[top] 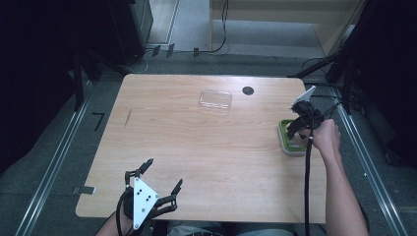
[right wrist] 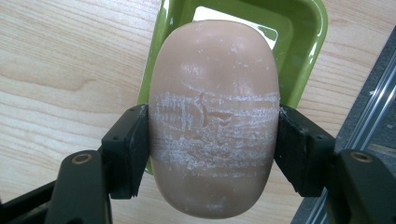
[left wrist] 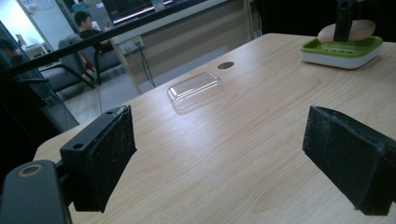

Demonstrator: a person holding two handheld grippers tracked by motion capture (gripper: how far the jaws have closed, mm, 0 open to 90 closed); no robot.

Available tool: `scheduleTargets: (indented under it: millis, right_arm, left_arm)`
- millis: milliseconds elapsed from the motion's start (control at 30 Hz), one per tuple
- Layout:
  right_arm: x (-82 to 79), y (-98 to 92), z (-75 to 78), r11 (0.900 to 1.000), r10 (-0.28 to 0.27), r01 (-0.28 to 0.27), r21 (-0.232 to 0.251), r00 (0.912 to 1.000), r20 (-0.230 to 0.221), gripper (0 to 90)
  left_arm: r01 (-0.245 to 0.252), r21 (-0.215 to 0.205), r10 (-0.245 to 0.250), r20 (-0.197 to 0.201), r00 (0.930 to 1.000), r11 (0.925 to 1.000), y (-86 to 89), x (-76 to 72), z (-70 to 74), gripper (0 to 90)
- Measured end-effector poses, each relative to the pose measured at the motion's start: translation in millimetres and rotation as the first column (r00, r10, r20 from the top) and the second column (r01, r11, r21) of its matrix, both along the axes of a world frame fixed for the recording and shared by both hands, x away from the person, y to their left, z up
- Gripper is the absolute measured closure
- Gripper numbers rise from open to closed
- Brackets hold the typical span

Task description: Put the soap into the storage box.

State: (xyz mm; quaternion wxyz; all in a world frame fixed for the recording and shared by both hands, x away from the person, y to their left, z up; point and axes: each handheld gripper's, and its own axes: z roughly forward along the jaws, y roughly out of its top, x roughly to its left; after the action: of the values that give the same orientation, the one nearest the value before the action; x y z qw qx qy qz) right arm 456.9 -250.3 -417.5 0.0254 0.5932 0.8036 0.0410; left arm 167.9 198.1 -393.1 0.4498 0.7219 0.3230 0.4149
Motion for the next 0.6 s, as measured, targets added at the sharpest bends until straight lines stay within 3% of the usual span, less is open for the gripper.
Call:
scheduleTargets:
  millis: [300,600]
  right_arm:
    - [2.2,2.4,-3.3,1.0,-0.008,0.008,0.0,1.0,0.006,33.7]
    - [4.3,0.4,-9.1,0.999,-0.053,0.052,0.013,0.9985,0.012,33.8]
  left_arm:
    - [0.0,0.0,0.0,0.0,1.0,1.0,0.2,-0.1,0.0,10.0]
    - [0.001,0.0,-0.001,0.0,1.0,1.0,0.2,-0.2,0.1,9.9]
